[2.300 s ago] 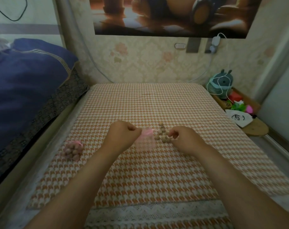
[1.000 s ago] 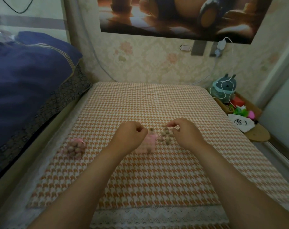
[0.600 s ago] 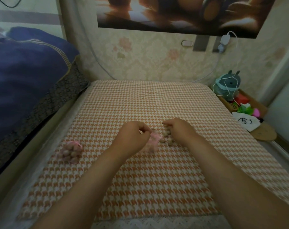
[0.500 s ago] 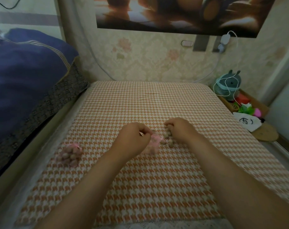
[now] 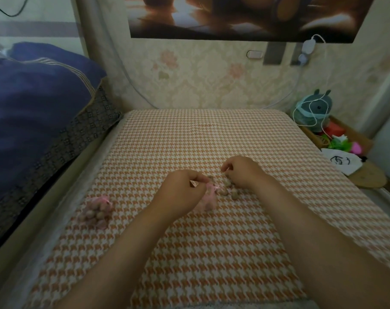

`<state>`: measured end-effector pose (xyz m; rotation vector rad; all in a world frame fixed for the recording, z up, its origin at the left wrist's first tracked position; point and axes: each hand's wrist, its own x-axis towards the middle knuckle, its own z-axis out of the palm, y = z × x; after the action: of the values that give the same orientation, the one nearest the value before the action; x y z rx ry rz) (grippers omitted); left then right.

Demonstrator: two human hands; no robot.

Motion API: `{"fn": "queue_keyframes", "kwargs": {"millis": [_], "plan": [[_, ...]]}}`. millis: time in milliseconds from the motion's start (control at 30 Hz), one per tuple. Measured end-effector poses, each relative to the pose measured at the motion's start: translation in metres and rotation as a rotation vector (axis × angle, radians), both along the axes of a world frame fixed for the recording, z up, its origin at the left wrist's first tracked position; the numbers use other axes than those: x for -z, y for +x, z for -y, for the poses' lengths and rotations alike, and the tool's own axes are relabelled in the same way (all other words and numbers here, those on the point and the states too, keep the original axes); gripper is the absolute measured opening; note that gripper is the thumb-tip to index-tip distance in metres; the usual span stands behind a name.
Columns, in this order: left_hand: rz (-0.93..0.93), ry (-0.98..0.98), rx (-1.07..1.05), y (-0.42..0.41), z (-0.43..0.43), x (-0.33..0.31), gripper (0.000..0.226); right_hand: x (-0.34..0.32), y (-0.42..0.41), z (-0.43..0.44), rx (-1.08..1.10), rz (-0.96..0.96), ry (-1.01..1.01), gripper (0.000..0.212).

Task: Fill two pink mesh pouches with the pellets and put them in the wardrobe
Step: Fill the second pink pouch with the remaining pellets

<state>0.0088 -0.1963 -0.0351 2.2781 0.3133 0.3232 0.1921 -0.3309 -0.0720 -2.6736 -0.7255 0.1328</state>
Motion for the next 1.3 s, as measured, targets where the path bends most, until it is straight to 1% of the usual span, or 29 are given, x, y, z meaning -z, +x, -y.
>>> {"fn": "queue_keyframes", "kwargs": {"millis": [100,167,267,433,500,567,633,700,867,1067,1133,1200,1267,1300], "plan": [[-0.011,-0.017,0.000,-0.002,0.002,0.000,0.021,0.000,-0.007,0.001,-0.038,0.029,-0.066,0.020],[-0.010,-0.023,0.002,-0.004,0.003,0.000,0.020,0.001,-0.010,0.003,-0.022,0.028,-0.019,0.019],[-0.008,-0.011,0.019,-0.008,0.002,-0.001,0.020,-0.009,-0.014,0.005,-0.011,0.024,0.163,0.022],[-0.001,-0.026,0.046,-0.011,-0.003,-0.003,0.024,-0.045,-0.047,-0.004,-0.130,-0.058,0.563,0.014],[-0.004,-0.003,0.062,-0.012,-0.003,-0.003,0.027,-0.057,-0.068,-0.007,-0.174,-0.086,0.625,0.015],[0.003,-0.008,0.060,-0.012,-0.003,-0.004,0.027,-0.067,-0.087,-0.006,-0.230,-0.096,0.580,0.013],[0.010,-0.026,0.051,-0.014,-0.004,-0.003,0.027,-0.071,-0.097,-0.001,-0.291,-0.029,0.419,0.007],[0.017,-0.043,0.047,-0.016,-0.004,-0.002,0.027,-0.071,-0.103,0.004,-0.329,0.060,0.273,0.009],[0.030,-0.048,0.069,-0.019,-0.002,-0.002,0.024,-0.064,-0.108,0.008,-0.357,0.162,0.152,0.010],[0.039,-0.012,0.098,-0.014,0.003,-0.006,0.025,-0.066,-0.106,0.018,-0.354,0.114,-0.037,0.024],[0.062,-0.003,0.112,-0.009,0.005,-0.006,0.025,-0.067,-0.106,0.027,-0.332,0.099,-0.032,0.022],[0.125,-0.033,0.092,-0.003,0.007,-0.005,0.024,-0.071,-0.103,0.037,-0.282,0.083,0.034,0.019],[0.172,-0.075,0.026,0.007,0.010,-0.003,0.024,-0.075,-0.097,0.050,-0.212,0.117,0.092,0.018],[0.180,-0.055,-0.012,0.011,0.012,-0.002,0.025,-0.077,-0.093,0.057,-0.176,0.140,0.112,0.018]]}}
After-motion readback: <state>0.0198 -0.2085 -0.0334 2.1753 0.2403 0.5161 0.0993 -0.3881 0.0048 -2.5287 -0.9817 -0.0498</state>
